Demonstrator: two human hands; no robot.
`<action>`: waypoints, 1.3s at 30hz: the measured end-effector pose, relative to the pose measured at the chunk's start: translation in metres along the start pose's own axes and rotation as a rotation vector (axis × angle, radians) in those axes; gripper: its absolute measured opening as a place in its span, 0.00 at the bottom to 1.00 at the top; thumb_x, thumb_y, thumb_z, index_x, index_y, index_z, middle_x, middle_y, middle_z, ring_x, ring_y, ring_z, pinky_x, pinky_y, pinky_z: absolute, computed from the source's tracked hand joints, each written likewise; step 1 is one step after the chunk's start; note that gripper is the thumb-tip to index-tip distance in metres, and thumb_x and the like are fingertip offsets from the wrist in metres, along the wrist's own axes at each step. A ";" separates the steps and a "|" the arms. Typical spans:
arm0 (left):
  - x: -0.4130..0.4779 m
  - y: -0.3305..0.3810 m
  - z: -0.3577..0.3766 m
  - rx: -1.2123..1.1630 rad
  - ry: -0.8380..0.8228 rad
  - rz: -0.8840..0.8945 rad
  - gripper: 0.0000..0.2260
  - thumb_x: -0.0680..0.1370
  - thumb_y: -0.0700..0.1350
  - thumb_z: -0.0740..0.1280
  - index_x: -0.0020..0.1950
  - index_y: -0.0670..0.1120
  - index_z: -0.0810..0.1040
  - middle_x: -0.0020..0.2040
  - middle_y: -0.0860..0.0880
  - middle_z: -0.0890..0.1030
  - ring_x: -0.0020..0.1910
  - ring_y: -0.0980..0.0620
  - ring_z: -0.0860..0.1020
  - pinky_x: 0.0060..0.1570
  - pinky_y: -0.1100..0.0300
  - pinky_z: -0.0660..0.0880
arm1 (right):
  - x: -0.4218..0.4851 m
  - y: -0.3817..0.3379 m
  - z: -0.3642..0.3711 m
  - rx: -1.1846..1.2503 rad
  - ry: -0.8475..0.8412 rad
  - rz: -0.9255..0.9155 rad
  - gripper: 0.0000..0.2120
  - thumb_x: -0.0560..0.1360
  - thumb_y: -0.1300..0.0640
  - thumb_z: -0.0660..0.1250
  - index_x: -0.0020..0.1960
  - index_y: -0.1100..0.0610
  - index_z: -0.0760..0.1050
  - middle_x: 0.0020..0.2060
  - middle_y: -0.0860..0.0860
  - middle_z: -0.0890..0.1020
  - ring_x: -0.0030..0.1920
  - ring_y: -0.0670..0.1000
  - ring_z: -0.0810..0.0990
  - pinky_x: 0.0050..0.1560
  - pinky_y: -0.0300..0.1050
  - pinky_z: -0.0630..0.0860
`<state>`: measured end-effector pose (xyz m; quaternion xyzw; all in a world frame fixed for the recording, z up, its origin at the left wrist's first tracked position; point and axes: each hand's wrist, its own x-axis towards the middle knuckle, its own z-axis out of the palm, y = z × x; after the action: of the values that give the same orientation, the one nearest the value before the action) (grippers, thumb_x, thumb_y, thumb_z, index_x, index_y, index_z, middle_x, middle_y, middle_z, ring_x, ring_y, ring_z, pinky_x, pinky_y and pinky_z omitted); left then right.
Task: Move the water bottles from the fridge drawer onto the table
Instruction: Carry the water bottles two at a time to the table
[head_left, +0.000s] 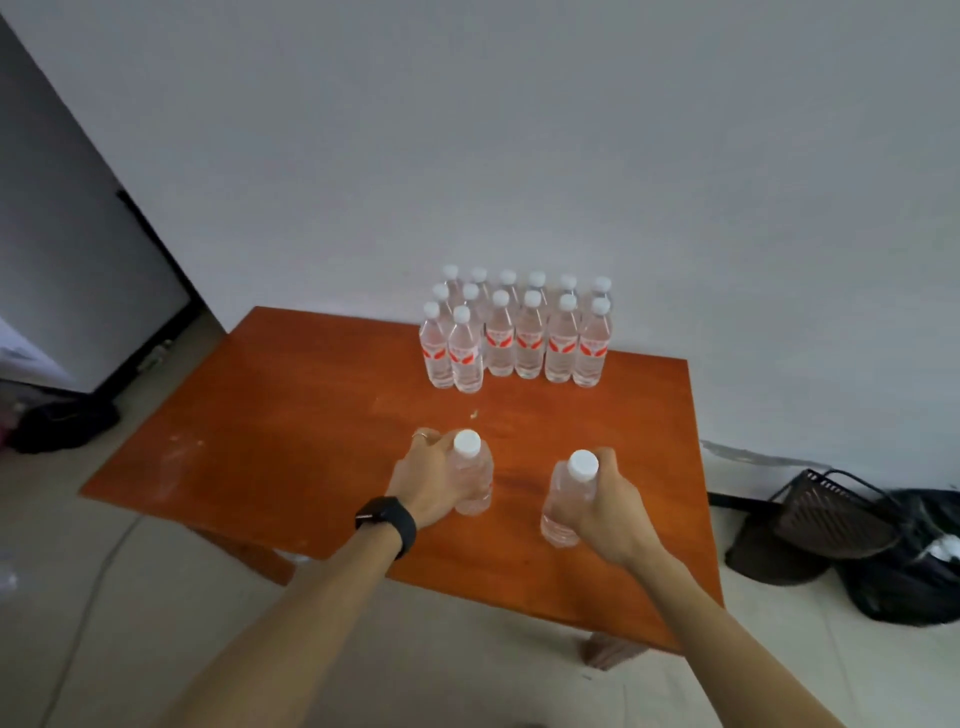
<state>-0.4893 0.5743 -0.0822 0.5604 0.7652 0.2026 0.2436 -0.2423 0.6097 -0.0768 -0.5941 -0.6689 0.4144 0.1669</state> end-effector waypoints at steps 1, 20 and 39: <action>0.017 -0.001 0.003 0.009 0.011 -0.014 0.27 0.68 0.71 0.70 0.63 0.64 0.73 0.57 0.55 0.77 0.51 0.52 0.81 0.51 0.52 0.81 | 0.018 -0.003 0.001 -0.030 0.011 0.005 0.34 0.66 0.47 0.79 0.64 0.50 0.64 0.56 0.48 0.78 0.54 0.51 0.80 0.50 0.49 0.82; 0.284 -0.009 0.041 0.010 -0.071 0.074 0.27 0.77 0.43 0.70 0.73 0.60 0.68 0.54 0.49 0.75 0.44 0.51 0.78 0.42 0.55 0.81 | 0.271 -0.051 0.039 0.019 0.179 0.171 0.32 0.70 0.47 0.75 0.69 0.42 0.63 0.60 0.51 0.68 0.58 0.61 0.77 0.58 0.57 0.77; 0.302 0.007 0.022 0.451 -0.014 0.095 0.32 0.79 0.59 0.68 0.76 0.52 0.56 0.41 0.49 0.80 0.38 0.47 0.81 0.34 0.54 0.79 | 0.302 -0.030 0.056 0.003 0.204 -0.042 0.37 0.75 0.50 0.73 0.75 0.35 0.54 0.57 0.50 0.81 0.46 0.52 0.83 0.47 0.54 0.82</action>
<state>-0.5471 0.8660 -0.1391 0.6375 0.7622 0.0339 0.1076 -0.3742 0.8730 -0.1689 -0.6188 -0.6601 0.3491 0.2440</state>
